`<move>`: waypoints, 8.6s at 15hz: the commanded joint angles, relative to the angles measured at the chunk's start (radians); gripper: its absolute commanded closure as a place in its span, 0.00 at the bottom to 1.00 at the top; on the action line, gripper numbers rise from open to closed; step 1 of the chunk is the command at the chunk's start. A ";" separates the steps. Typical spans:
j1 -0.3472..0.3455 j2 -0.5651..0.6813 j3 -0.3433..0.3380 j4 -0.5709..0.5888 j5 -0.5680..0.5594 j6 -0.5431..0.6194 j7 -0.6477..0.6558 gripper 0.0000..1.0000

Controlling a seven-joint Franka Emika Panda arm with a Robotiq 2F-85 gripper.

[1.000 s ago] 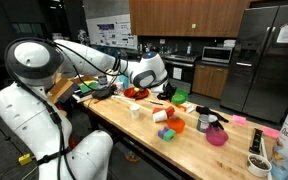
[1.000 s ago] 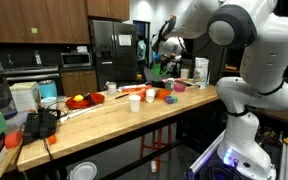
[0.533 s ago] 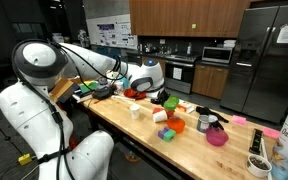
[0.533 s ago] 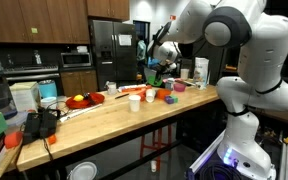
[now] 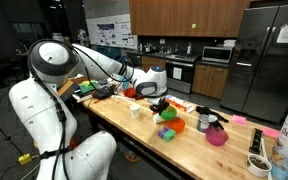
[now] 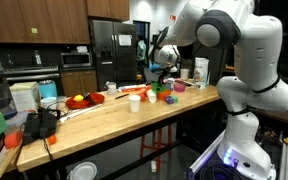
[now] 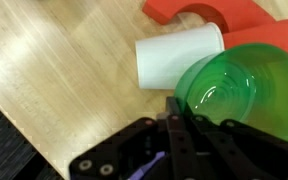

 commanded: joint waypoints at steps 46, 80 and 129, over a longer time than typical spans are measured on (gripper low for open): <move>-0.423 -0.246 0.372 0.192 -0.562 0.080 0.409 0.71; -1.588 -0.624 1.541 0.234 -1.197 0.129 0.580 0.00; -1.558 -0.701 1.698 0.329 -1.786 0.803 -0.316 0.00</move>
